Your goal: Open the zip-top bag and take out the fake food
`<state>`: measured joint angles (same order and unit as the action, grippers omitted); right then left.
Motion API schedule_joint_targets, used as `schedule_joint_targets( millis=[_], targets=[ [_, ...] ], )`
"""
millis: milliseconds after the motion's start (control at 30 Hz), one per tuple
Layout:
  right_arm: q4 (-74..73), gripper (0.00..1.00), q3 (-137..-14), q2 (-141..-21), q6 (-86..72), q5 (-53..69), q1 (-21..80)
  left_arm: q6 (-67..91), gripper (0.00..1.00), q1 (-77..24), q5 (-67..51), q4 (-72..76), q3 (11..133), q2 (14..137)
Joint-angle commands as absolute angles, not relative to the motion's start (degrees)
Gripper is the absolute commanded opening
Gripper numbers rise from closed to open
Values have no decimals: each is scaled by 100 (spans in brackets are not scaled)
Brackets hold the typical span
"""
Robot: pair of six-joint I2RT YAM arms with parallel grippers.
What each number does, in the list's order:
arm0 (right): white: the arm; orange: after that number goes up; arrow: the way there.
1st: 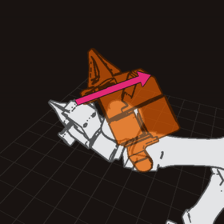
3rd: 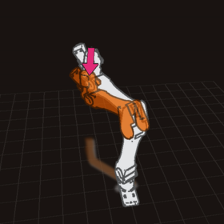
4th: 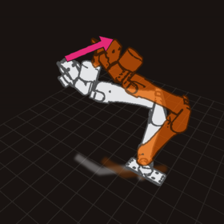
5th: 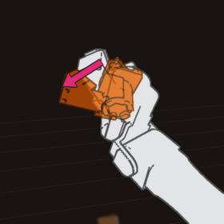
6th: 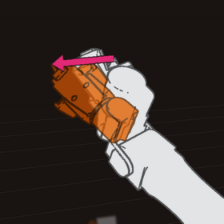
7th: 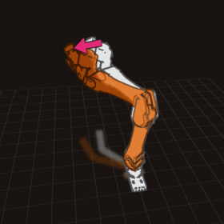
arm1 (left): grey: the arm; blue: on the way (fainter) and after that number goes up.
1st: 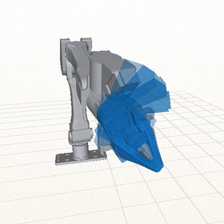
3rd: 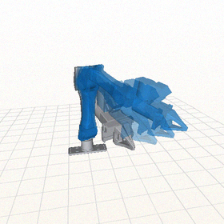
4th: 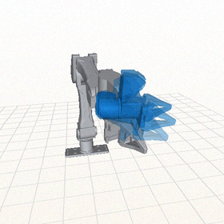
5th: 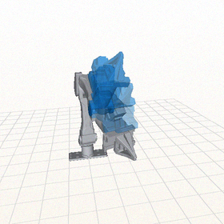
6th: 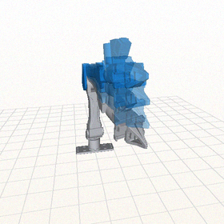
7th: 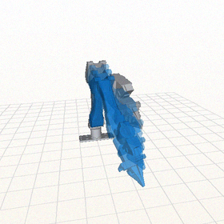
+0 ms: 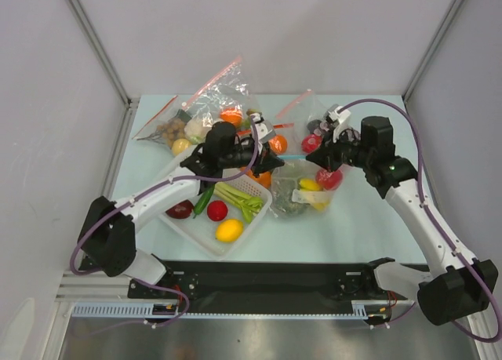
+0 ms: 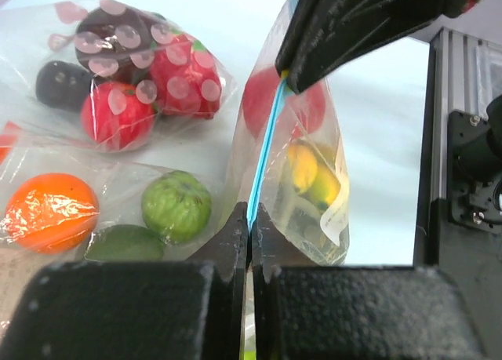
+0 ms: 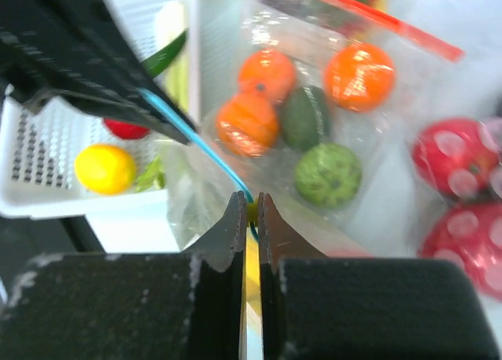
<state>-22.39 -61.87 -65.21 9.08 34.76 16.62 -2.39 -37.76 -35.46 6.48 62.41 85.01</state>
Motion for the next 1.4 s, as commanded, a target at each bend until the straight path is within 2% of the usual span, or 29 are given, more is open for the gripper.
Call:
schedule_joint_targets(
  millis=[0,233,800,867,1000,1133,1167,1200,1267,1367],
  targets=[
    [-2382,0,-6152,-6241,607,2330,1196,-35,0,-3603,-3357,1125,5951,8007],
    [-2593,0,-6196,-6153,229,793,774,158,0,-3595,-3489,1222,5652,7585],
    [-2988,0,-6267,-6021,-158,-1132,141,26,0,-3612,-3173,896,5449,7207],
    [-3032,0,-6284,-5994,-158,-1221,97,26,0,-3612,-3164,905,5458,7216],
    [-2892,0,-6232,-5950,-97,-661,105,105,0,-3682,-3269,1072,5528,7338],
    [-2786,0,-6170,-5985,-18,-142,97,-200,1,-4129,-3165,915,6019,7812],
    [-2743,0,-6153,-5968,-18,347,97,-246,6,-4192,-3181,931,6116,7883],
    [-2742,0,-6135,-5942,-18,578,97,-255,17,-4245,-3208,966,6213,7962],
    [-2637,0,-6091,-5810,122,1017,132,-359,46,-4368,-3322,1046,6580,8155],
    [-2619,0,-6108,-5687,281,1739,193,-675,62,-4464,-3419,985,7186,8323]
  ],
)
